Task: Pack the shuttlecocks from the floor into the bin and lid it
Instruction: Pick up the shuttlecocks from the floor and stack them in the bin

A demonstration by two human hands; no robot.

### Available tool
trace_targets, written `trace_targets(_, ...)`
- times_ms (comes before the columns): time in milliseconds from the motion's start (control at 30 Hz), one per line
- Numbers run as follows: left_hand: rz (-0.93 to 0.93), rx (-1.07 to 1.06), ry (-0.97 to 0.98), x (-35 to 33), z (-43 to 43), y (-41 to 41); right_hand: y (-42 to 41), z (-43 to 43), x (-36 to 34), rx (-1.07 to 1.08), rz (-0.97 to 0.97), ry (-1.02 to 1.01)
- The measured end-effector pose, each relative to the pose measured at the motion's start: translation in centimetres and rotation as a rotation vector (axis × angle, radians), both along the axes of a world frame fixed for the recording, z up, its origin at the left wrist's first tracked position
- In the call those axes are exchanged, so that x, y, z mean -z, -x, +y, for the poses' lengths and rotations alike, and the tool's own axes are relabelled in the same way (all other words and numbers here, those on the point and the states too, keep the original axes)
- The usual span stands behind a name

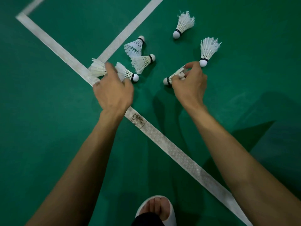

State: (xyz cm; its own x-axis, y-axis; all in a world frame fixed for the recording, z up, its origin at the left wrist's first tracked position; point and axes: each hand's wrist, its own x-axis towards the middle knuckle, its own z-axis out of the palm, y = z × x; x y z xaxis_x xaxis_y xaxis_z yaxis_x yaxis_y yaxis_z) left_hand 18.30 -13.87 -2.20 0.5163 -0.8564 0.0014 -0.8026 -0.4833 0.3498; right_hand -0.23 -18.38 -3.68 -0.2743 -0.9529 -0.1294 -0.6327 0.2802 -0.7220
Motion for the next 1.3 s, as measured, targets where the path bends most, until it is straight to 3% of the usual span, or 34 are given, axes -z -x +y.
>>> trace_targets(67, 0.022, 0.114, -0.013, -1.0, -1.8, 1.4, 0.0, 0.7, -0.8, -0.009, 0.003, 0.027)
trace_targets(200, -0.109, 0.283, -0.225, -0.7, -6.2, 3.1, -0.3, 2.3, -2.9, -0.033, 0.037, 0.092)
trace_targets(367, -0.126, 0.036, -0.162, 1.3, -6.1, 4.2, 0.8, 4.7, -6.5, -0.072, 0.192, 0.073)
trace_targets(500, -0.091, -0.053, -0.075, 1.7, -4.4, 5.3, 2.6, 5.9, -10.5, -0.099, 0.209, 0.120)
trace_targets(600, 0.006, -0.035, -0.053, 0.7, -2.9, 6.8, 4.5, 6.6, -13.0, -0.039, 0.091, 0.224)
trace_targets(700, 0.150, 0.036, 0.097, -1.2, -1.1, 10.2, 7.9, 7.6, -15.4, 0.059, -0.061, 0.249)
trace_targets(833, 0.601, 0.160, 0.280, -5.3, 1.1, 17.5, 14.5, 10.4, -18.6, 0.169, -0.282, 0.237)
trace_targets(967, 0.995, 0.408, 0.276, -10.3, 3.9, 25.1, 22.3, 15.3, -21.6, 0.378, -0.391, 0.216)
trace_targets(1100, 1.086, 0.605, 0.188, -13.2, 6.8, 30.9, 29.3, 20.7, -21.5, 0.559, -0.403, 0.111)
trace_targets(1300, 1.161, 0.699, 0.031, -14.4, 9.3, 36.9, 33.3, 24.2, -16.5, 0.570, -0.426, -0.329)
